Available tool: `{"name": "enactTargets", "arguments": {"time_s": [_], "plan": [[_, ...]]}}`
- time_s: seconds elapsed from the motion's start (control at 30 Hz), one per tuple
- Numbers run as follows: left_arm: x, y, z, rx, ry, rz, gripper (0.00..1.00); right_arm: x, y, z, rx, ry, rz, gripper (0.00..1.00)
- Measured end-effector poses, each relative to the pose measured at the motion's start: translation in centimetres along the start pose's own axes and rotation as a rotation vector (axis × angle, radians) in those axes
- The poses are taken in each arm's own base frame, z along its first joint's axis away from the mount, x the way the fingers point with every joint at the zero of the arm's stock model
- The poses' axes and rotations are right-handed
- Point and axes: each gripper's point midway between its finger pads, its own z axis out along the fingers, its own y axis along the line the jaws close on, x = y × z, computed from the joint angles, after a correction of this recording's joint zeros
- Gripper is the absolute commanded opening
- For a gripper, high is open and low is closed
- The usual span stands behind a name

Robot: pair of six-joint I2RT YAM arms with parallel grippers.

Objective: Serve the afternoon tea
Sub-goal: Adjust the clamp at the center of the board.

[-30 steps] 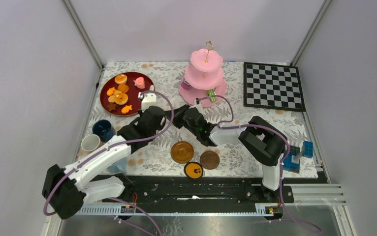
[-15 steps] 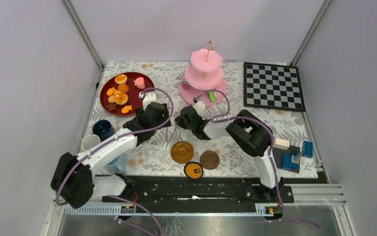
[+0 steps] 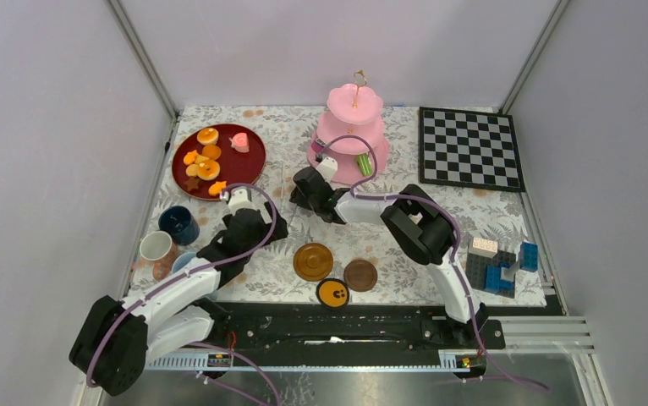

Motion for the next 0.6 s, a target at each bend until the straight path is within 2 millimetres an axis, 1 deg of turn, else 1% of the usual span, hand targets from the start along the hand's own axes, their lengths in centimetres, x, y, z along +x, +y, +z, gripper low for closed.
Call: {"name": "enactTargets", "arguments": {"time_s": [0.1, 0.17, 0.23, 0.3, 0.37, 0.43, 0.5, 0.53, 0.57, 0.6], "plan": [[-0.7, -0.2, 0.6, 0.014, -0.018, -0.037, 0.99, -0.1, 0.2, -0.5, -0.021, 0.017, -0.033, 0.73], [-1.2, -0.4, 1.0, 0.035, -0.031, -0.055, 0.99, 0.0, 0.2, -1.6, -0.048, 0.051, -0.054, 0.87], [-1.2, -0.6, 1.7, 0.052, -0.032, -0.051, 0.99, -0.4, -0.2, -3.2, -0.081, 0.091, -0.077, 0.95], [-0.9, -0.6, 2.4, 0.057, -0.021, -0.030, 0.99, -2.0, -0.2, -4.9, -0.123, 0.103, -0.087, 0.98], [-0.2, -0.5, 3.2, 0.053, -0.005, 0.000, 0.99, -4.9, -0.1, -6.9, -0.188, 0.078, -0.082, 0.99], [0.4, -0.2, 4.0, 0.044, 0.007, 0.028, 0.99, -8.0, -0.4, -9.1, -0.256, 0.028, -0.069, 1.00], [1.1, 0.0, 4.9, 0.035, 0.017, 0.059, 0.99, -10.8, -1.4, -11.5, -0.311, -0.040, -0.057, 1.00], [1.5, 0.2, 5.2, 0.025, 0.020, 0.073, 0.99, -11.9, -2.1, -12.4, -0.329, -0.071, -0.052, 1.00], [1.9, 0.4, 5.5, 0.014, 0.023, 0.095, 0.99, -12.8, -2.7, -13.1, -0.342, -0.101, -0.047, 1.00], [1.9, 0.2, 5.8, 0.010, 0.012, 0.113, 0.99, -13.4, -3.4, -13.7, -0.358, -0.125, -0.043, 1.00]]}}
